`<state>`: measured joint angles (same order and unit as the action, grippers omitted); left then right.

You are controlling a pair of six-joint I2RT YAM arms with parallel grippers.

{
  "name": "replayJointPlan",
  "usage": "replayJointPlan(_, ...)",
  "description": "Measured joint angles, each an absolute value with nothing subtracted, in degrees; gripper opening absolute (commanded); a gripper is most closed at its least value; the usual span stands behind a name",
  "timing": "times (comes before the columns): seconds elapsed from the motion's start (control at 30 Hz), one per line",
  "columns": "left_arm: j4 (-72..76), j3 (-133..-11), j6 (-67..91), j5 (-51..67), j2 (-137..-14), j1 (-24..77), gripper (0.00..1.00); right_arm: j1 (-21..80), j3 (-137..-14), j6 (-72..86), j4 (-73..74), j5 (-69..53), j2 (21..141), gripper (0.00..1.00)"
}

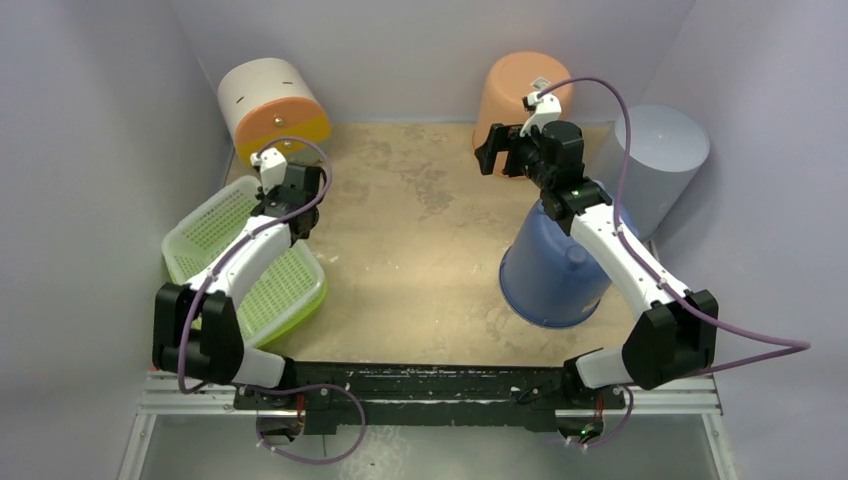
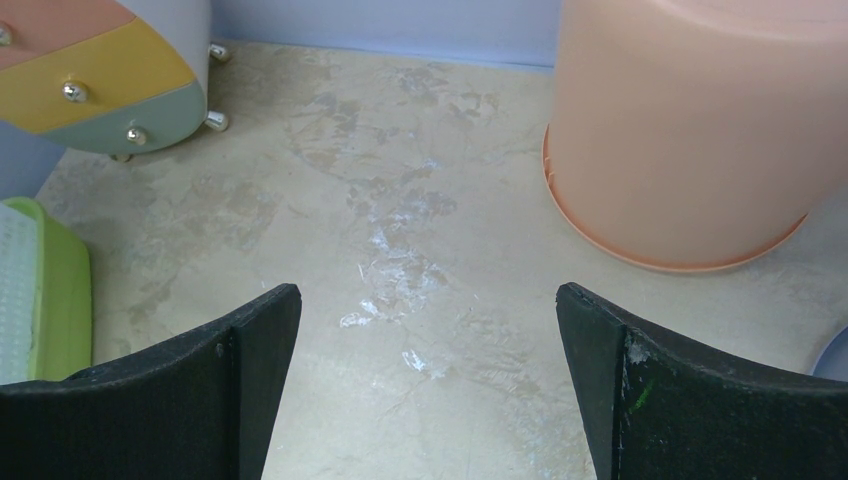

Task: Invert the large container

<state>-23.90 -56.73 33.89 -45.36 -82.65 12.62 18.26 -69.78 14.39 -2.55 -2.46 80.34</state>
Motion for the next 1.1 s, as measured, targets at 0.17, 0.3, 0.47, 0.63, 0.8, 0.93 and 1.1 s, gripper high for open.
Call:
replayJointPlan(0.17, -28.4, -62.4, 33.3, -45.0, -76.4, 12.6, 0.0, 18.3, -69.8, 14.4, -2.8, -2.5, 80.6, 1.0)
replayJointPlan(0.3, -30.0, -66.4, 32.8, -42.0, -71.8, 12.7, 0.0, 18.3, -69.8, 14.4, -2.9, -2.4, 81.1, 1.0)
replayJointPlan(0.47, -32.8, -71.1, 31.8, -40.2, -68.3, 16.2, 0.0, 18.3, -69.8, 14.4, -2.3, -2.3, 81.4, 1.0)
replayJointPlan(0.63, -34.0, -74.8, 30.1, -38.8, -66.6, 21.2, 0.0, 18.2, -69.8, 14.5, -2.2, -0.4, 81.4, 1.0)
replayJointPlan(0.8, -31.4, -75.3, 29.8, -34.3, -65.7, 23.2, 0.0, 16.7, -69.9, 15.2, -1.6, 2.1, 81.4, 1.0)
replayJointPlan(0.93, -27.3, -75.1, 30.3, -29.5, -65.9, 24.1, 0.0, 13.7, -70.1, 16.2, -1.1, 3.2, 81.2, 1.0)
replayJointPlan(1.1, -17.8, -73.3, 32.8, -22.0, -66.6, 24.4, 0.0, 10.7, -70.2, 17.3, -1.1, 5.3, 79.8, 1.0)
